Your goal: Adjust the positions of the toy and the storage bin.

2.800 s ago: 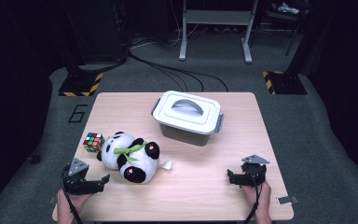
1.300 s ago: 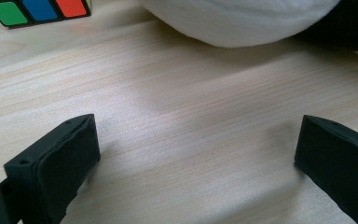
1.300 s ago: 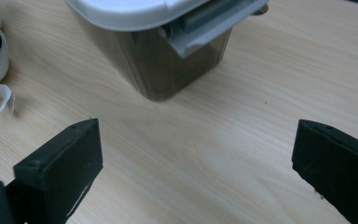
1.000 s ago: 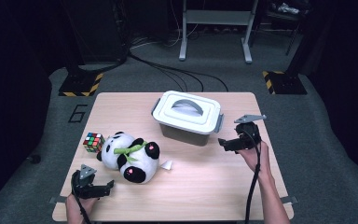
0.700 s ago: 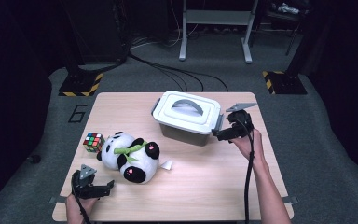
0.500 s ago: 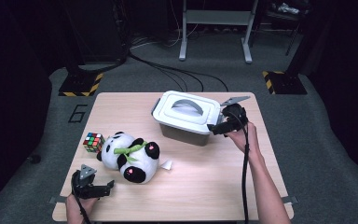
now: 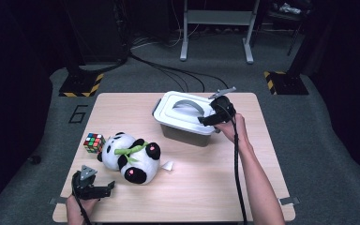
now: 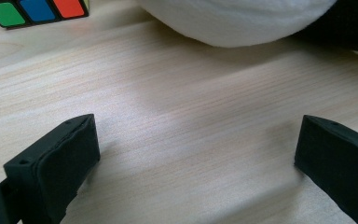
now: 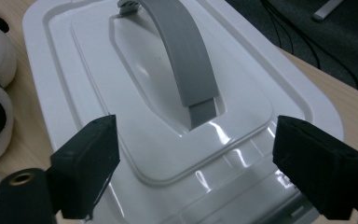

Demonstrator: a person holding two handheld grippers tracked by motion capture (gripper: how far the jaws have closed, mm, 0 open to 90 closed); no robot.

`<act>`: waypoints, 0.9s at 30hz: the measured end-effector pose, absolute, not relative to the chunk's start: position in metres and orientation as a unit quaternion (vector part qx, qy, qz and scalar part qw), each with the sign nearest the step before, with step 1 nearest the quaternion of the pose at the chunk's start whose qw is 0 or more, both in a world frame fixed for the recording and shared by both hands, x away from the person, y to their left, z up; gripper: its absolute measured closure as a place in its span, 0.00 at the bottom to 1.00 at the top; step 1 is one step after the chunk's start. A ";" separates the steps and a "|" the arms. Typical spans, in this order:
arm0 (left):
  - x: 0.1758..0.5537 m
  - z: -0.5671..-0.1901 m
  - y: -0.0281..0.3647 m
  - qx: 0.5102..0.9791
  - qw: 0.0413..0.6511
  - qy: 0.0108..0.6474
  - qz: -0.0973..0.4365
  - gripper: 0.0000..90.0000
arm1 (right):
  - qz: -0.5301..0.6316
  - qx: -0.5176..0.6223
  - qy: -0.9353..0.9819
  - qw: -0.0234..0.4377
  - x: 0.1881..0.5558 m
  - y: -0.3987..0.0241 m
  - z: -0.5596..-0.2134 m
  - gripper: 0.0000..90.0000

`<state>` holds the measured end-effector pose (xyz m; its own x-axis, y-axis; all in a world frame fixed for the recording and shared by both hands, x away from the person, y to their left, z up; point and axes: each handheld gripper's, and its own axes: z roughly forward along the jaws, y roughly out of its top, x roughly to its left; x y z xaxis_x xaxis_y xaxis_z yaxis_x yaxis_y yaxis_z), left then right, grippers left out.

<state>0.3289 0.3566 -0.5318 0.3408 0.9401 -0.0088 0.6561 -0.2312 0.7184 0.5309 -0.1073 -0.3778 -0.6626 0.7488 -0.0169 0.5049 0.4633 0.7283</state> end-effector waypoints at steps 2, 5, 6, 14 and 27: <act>0.329 -0.532 0.356 0.752 0.324 0.530 0.222 0.00 | 0.359 0.368 0.841 0.166 0.537 -0.104 -0.378 0.25; 0.329 -0.532 0.357 0.753 0.322 0.530 0.221 0.00 | 0.361 0.374 0.838 0.165 0.544 -0.097 -0.378 0.35; 0.329 -0.532 0.356 0.752 0.323 0.530 0.222 0.00 | 0.358 0.370 0.842 0.164 0.548 -0.096 -0.379 0.38; 0.329 -0.532 0.357 0.753 0.322 0.530 0.221 0.00 | 0.347 0.377 0.842 0.168 0.562 -0.089 -0.384 0.55; 0.329 -0.531 0.357 0.754 0.320 0.530 0.219 0.00 | 0.353 0.354 0.850 0.166 0.563 -0.087 -0.385 0.71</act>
